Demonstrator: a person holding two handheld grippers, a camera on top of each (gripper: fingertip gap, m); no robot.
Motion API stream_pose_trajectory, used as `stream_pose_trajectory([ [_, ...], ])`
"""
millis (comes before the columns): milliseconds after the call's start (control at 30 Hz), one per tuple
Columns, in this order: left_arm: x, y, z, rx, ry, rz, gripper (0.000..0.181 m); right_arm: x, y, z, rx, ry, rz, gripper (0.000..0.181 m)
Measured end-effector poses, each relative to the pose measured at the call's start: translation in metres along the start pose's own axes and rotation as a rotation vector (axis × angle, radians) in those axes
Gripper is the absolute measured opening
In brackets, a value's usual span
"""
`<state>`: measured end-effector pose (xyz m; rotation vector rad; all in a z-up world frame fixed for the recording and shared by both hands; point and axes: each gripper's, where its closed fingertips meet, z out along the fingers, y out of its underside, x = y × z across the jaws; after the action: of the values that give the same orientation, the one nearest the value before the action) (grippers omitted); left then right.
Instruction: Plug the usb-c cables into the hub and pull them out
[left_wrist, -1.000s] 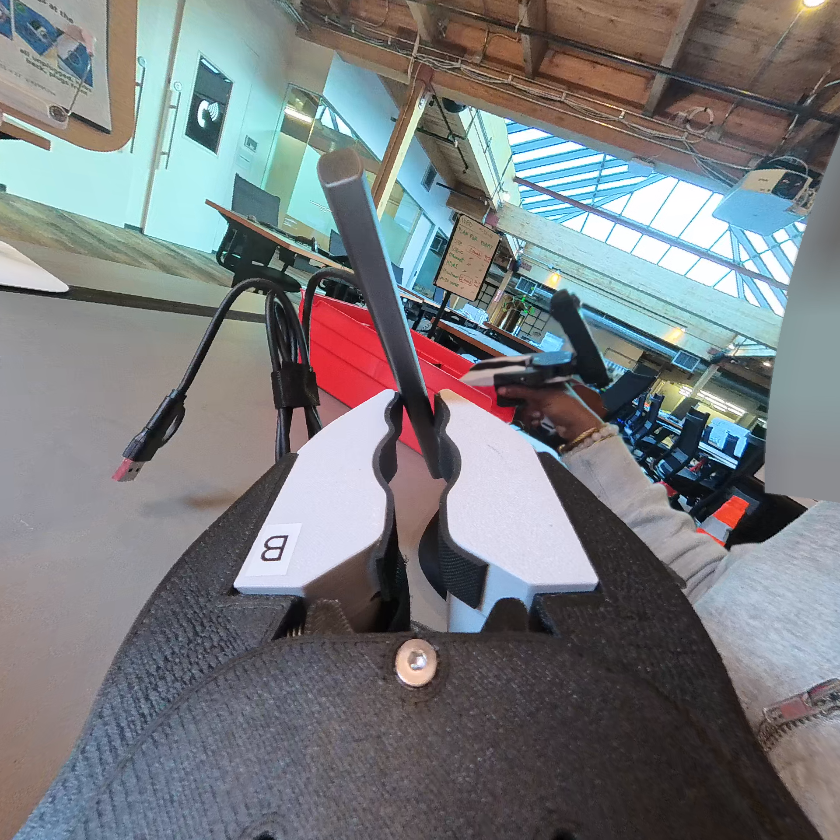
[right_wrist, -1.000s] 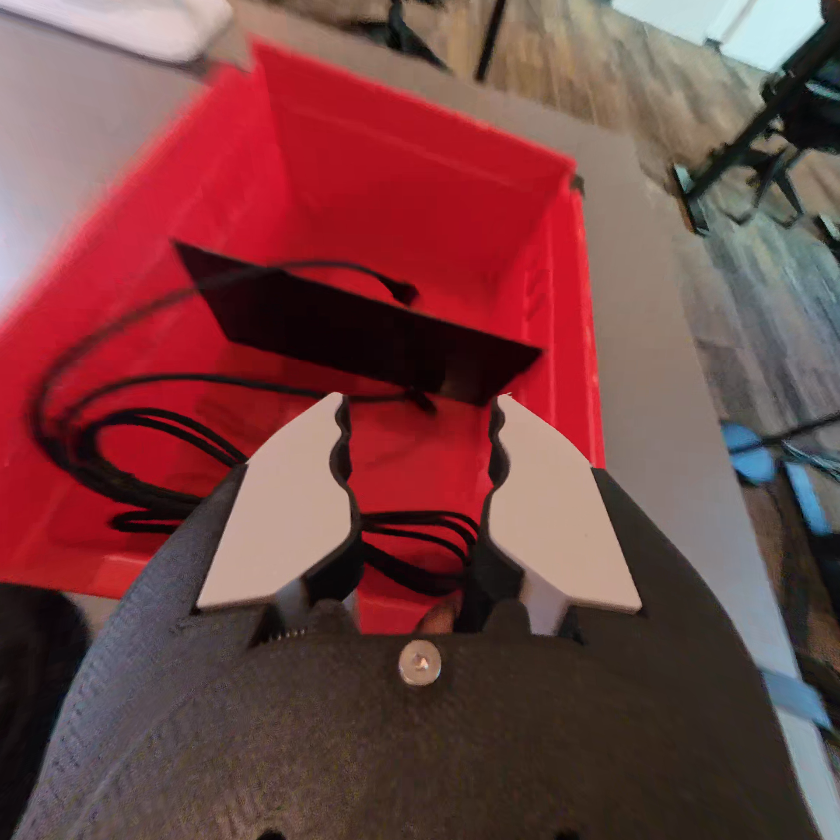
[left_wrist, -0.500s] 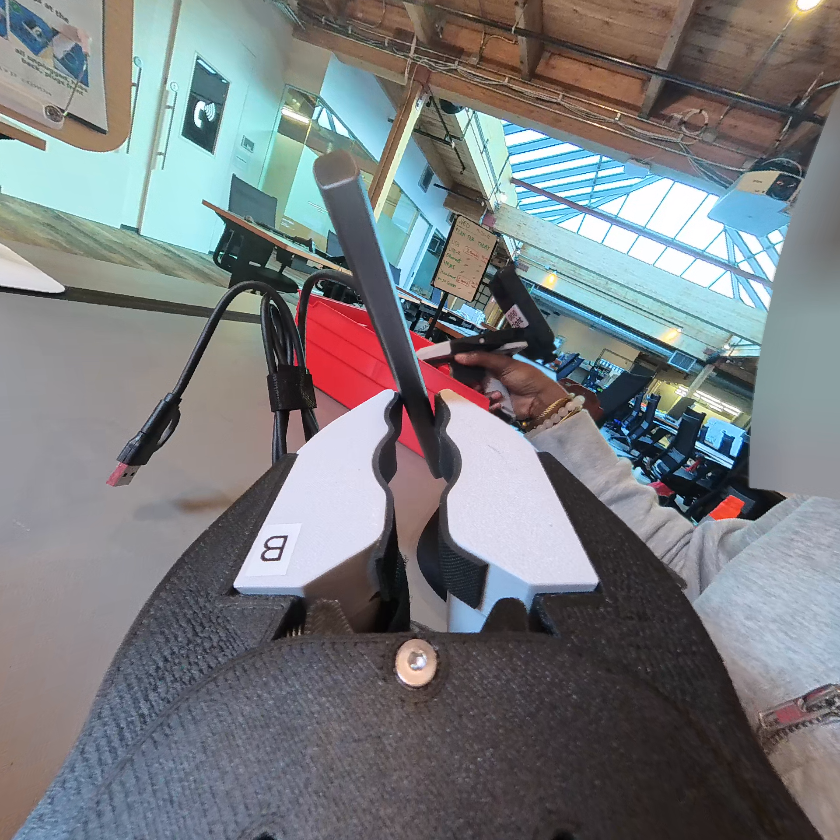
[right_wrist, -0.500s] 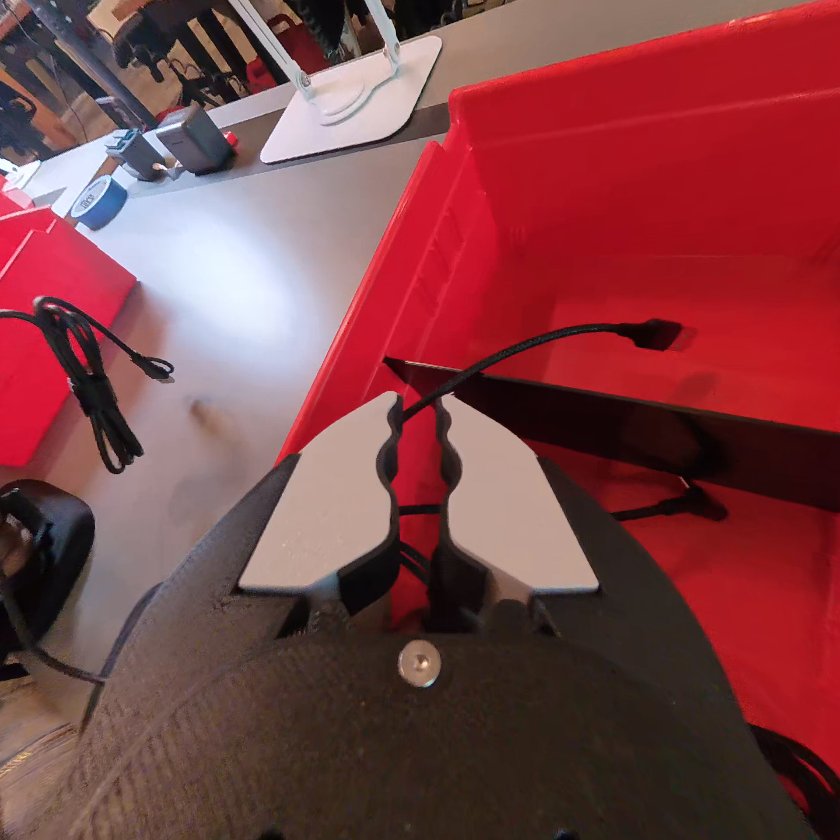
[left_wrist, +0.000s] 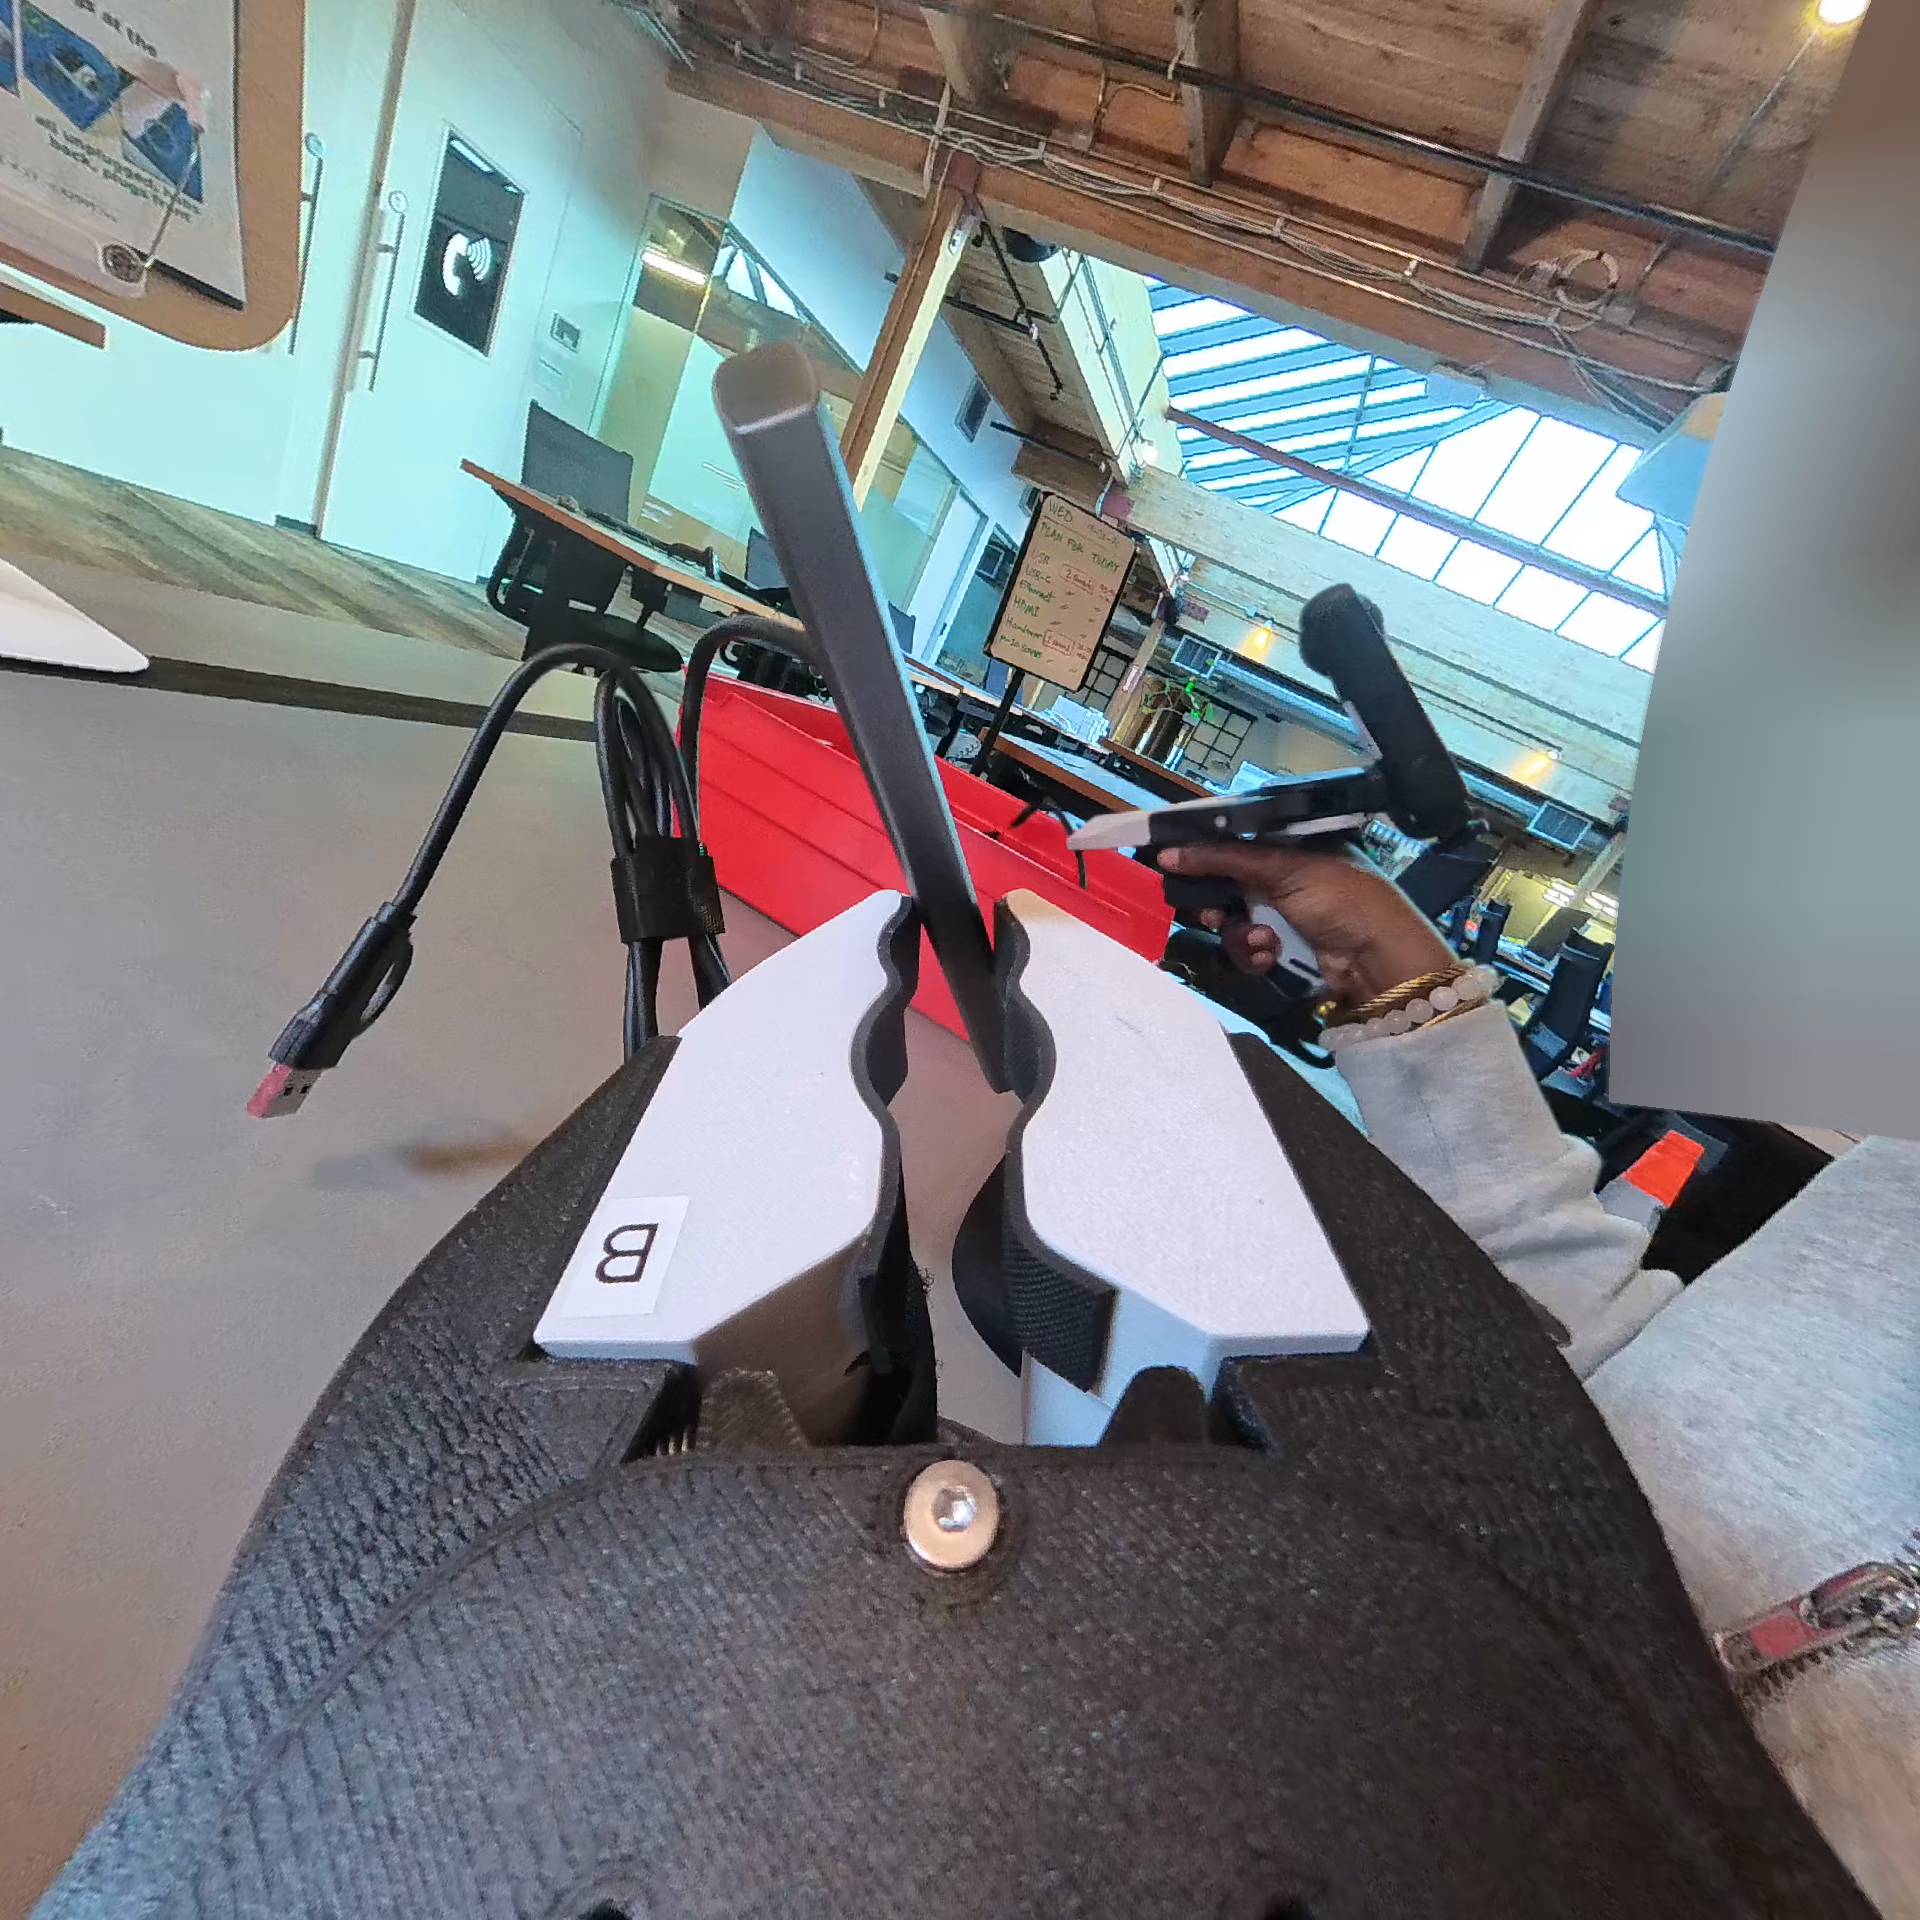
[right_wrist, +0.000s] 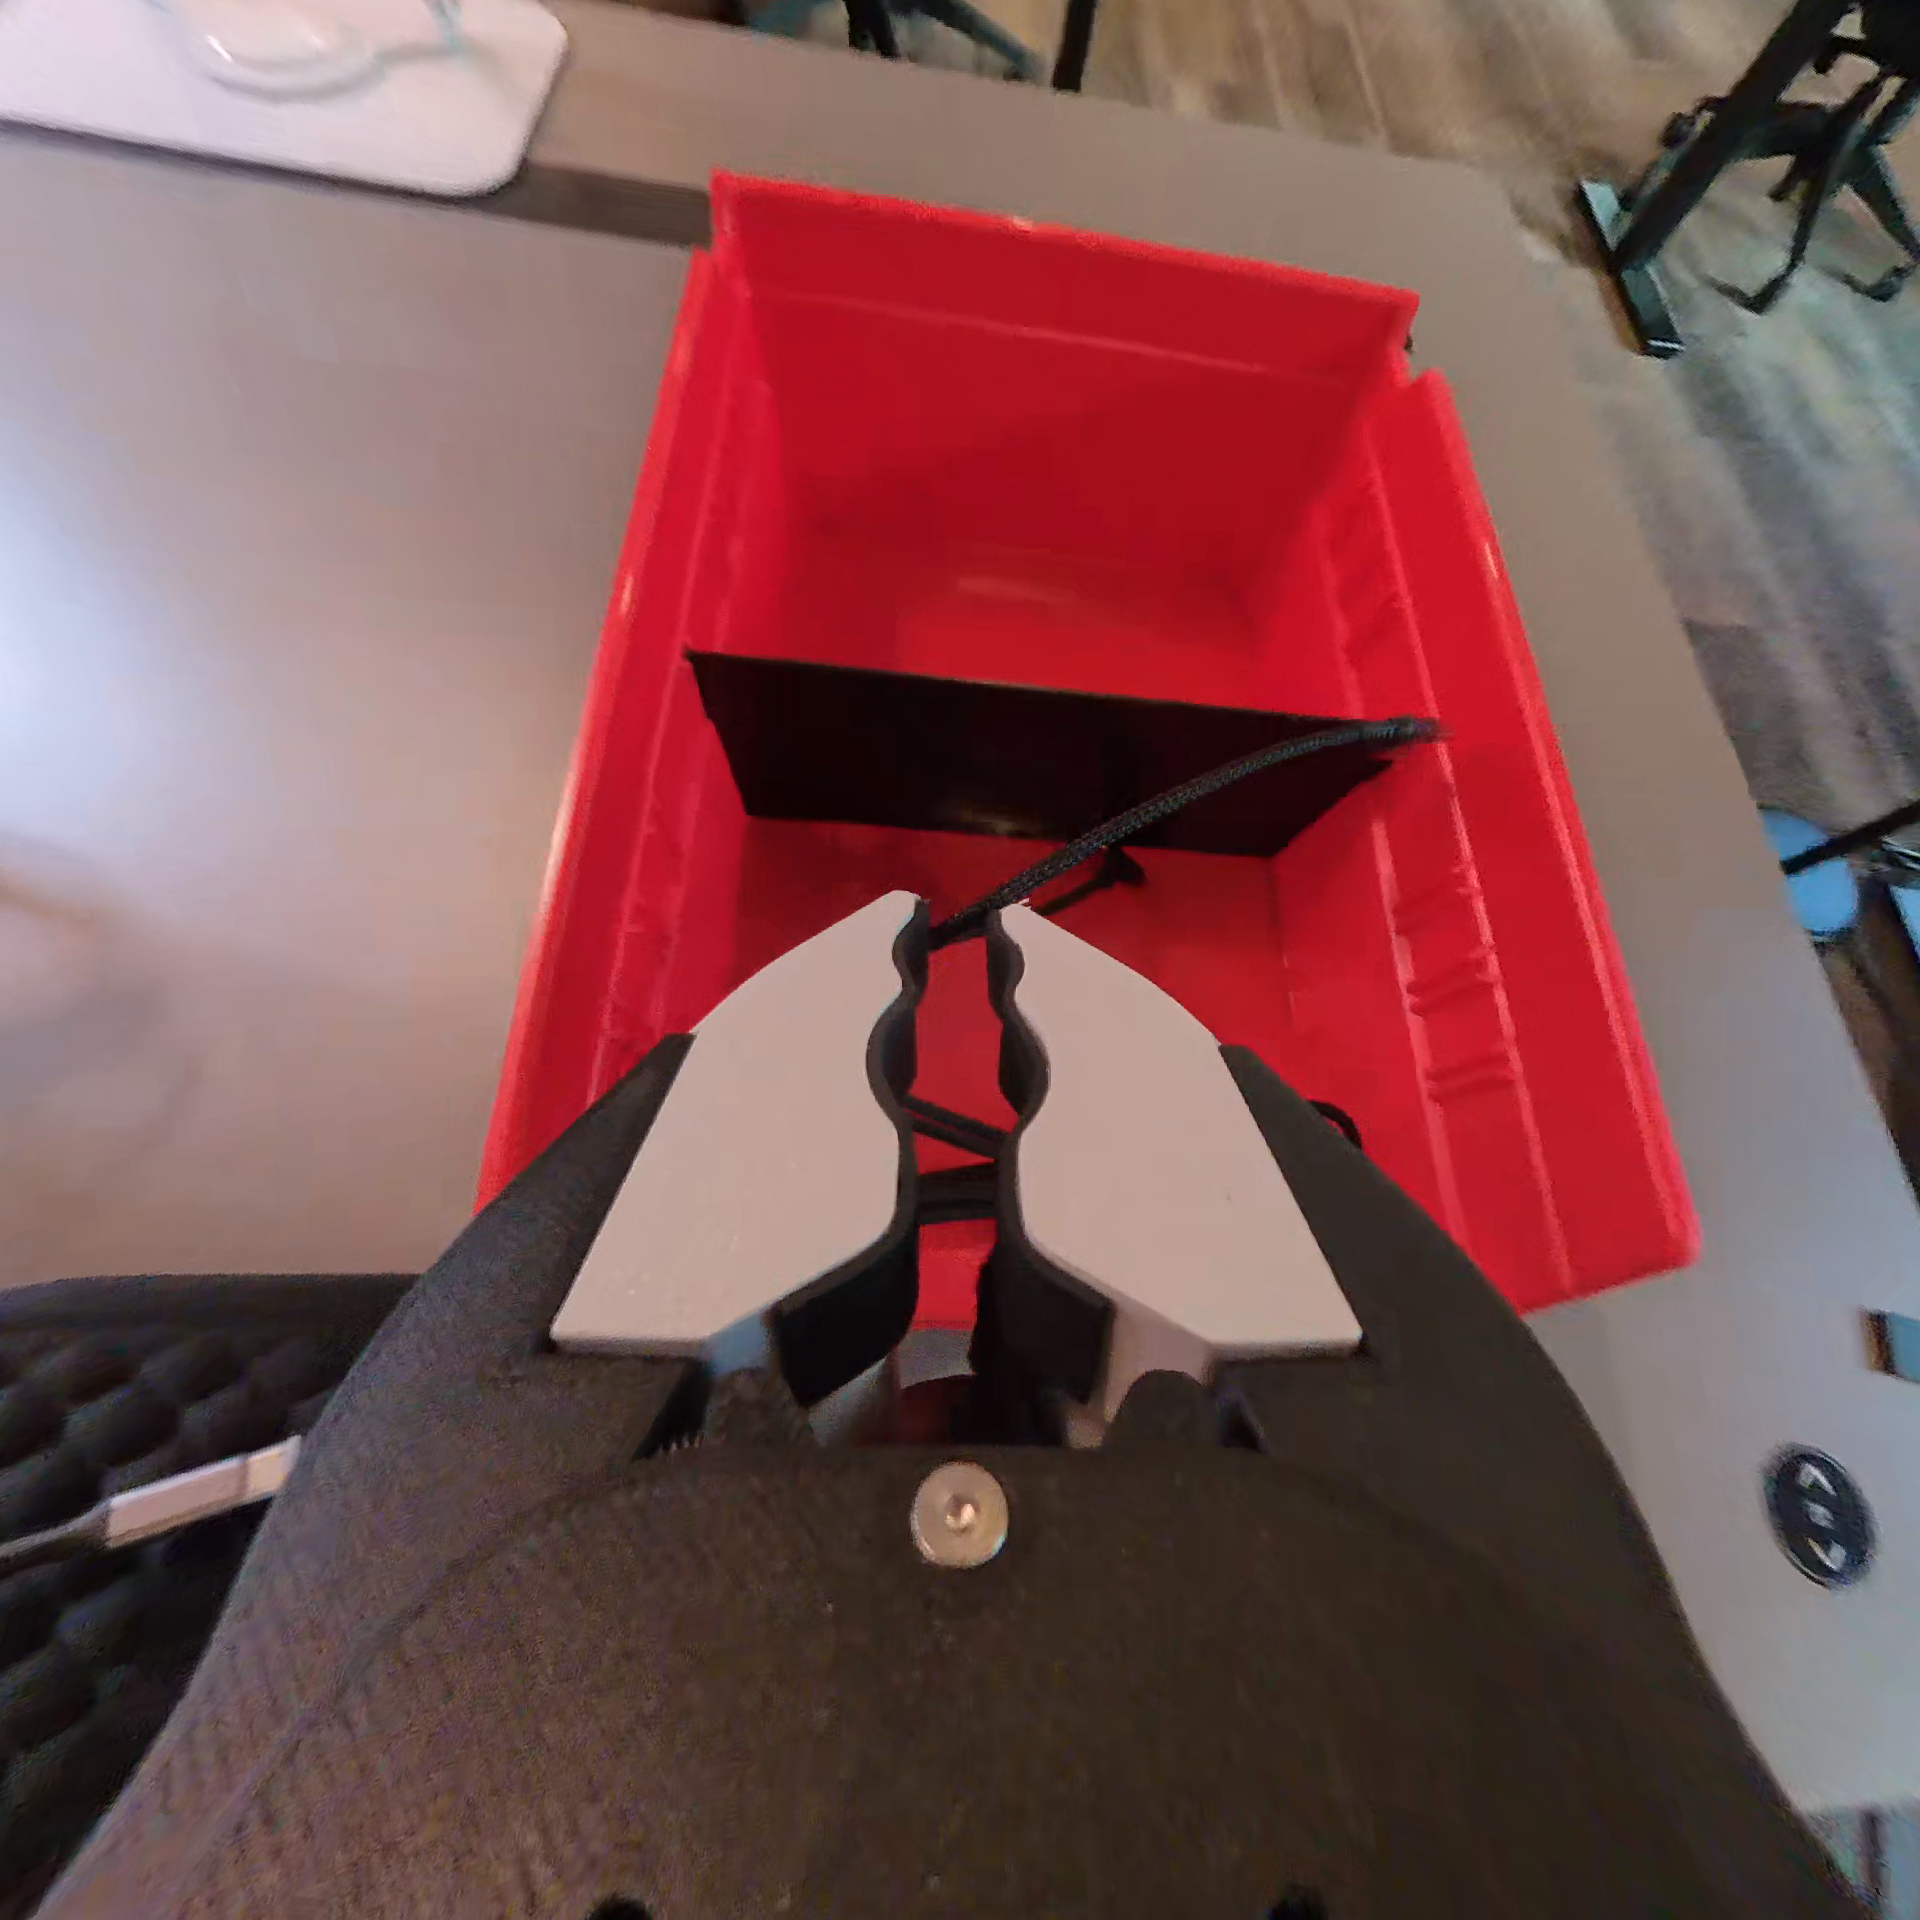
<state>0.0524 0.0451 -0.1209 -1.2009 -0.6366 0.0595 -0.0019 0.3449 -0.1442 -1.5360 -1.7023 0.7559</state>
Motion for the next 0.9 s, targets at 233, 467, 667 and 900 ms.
stream_pose_trajectory([
  [233,0.0,0.001,0.0,-0.004,-0.001,-0.002,0.013,-0.003,0.035,0.027,-0.155,-0.041,0.008,0.005],
  [467,-0.001,0.001,0.001,-0.008,-0.002,-0.007,0.013,-0.029,0.041,0.055,-0.176,-0.234,0.042,0.005],
  [667,-0.001,0.001,0.001,-0.011,0.0,-0.008,0.014,-0.024,0.035,0.057,-0.124,-0.239,0.022,0.005],
  [900,-0.001,0.001,0.001,-0.012,0.001,-0.009,0.013,-0.031,-0.067,-0.035,0.53,-0.316,0.058,0.028],
])
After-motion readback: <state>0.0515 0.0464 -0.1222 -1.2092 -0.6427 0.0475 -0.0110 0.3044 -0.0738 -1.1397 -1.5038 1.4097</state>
